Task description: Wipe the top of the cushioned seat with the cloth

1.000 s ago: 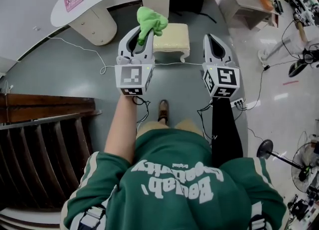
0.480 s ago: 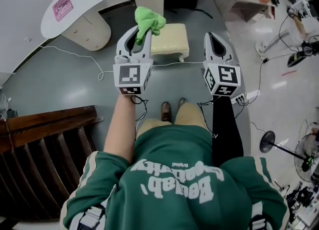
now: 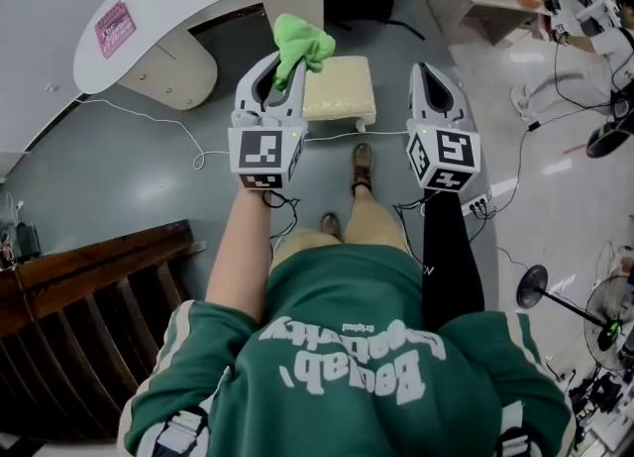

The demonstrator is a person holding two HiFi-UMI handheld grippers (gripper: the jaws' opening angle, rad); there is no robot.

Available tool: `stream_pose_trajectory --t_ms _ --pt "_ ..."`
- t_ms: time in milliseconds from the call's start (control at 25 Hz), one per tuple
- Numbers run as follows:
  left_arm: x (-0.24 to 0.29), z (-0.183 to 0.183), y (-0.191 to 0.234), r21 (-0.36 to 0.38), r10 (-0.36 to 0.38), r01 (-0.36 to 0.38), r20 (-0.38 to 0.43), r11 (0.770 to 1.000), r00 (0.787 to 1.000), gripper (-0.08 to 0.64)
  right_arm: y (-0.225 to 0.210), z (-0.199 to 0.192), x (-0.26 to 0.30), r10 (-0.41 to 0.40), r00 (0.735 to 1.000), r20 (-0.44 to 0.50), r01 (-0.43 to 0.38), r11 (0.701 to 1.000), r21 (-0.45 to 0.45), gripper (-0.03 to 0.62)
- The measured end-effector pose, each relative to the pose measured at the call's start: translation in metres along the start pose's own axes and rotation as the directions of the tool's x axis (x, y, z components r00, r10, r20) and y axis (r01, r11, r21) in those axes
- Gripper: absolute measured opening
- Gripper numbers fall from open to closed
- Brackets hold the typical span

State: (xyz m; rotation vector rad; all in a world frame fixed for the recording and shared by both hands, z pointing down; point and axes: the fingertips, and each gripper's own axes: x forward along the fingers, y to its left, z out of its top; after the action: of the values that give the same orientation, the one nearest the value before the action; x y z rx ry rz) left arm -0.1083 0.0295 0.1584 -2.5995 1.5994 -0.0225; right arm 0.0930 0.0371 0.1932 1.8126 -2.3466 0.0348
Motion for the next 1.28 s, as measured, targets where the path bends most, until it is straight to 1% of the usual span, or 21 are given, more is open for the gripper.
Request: stream_pose_trajectory --t_ms 240,400,560,800,960,1120,1280 --pt "0.071 -0.014 0.0 0.021 -0.009 0.009 -0.013 1.0 1.0 0.1 -0.039 -0.005 0.062 0.012 1.0 0.011 -0.012 1.0 0.015 0.008" --pt "0.124 -0.024 -0.007 0.031 -0.021 0.023 -0.054 0.999 0.998 0.1 -0.071 -0.011 0.103 0.034 0.999 -0.013 -0.033 0.999 0.038 0.008" --pt "0.18 -0.036 -0.01 0.024 -0.031 0.034 -0.086 0.999 0.996 0.1 -0.105 -0.017 0.149 0.055 0.998 -0.044 -0.052 0.997 0.051 0.008" --pt "0.241 -0.086 -0.021 0.008 -0.039 0.041 -0.18 0.999 0.983 0.1 -0.142 -0.066 0.203 0.093 0.986 -0.137 -0.081 0.993 0.09 0.008" --pt "0.269 -0.116 -0.032 0.005 -0.061 0.064 -0.229 0.998 0.972 0.1 -0.157 -0.091 0.224 0.129 0.977 -0.172 -0.111 0.987 0.115 0.008" --pt "0.28 -0.148 -0.037 -0.007 -0.076 0.077 -0.277 0.997 0.958 0.1 -0.16 -0.127 0.238 0.157 0.963 -0.217 -0.128 0.981 0.145 0.008" --pt "0.286 -0.191 -0.034 -0.038 -0.076 0.067 -0.321 0.997 0.944 0.1 -0.155 -0.159 0.25 0.164 0.955 -0.249 -0.125 0.978 0.165 0.008"
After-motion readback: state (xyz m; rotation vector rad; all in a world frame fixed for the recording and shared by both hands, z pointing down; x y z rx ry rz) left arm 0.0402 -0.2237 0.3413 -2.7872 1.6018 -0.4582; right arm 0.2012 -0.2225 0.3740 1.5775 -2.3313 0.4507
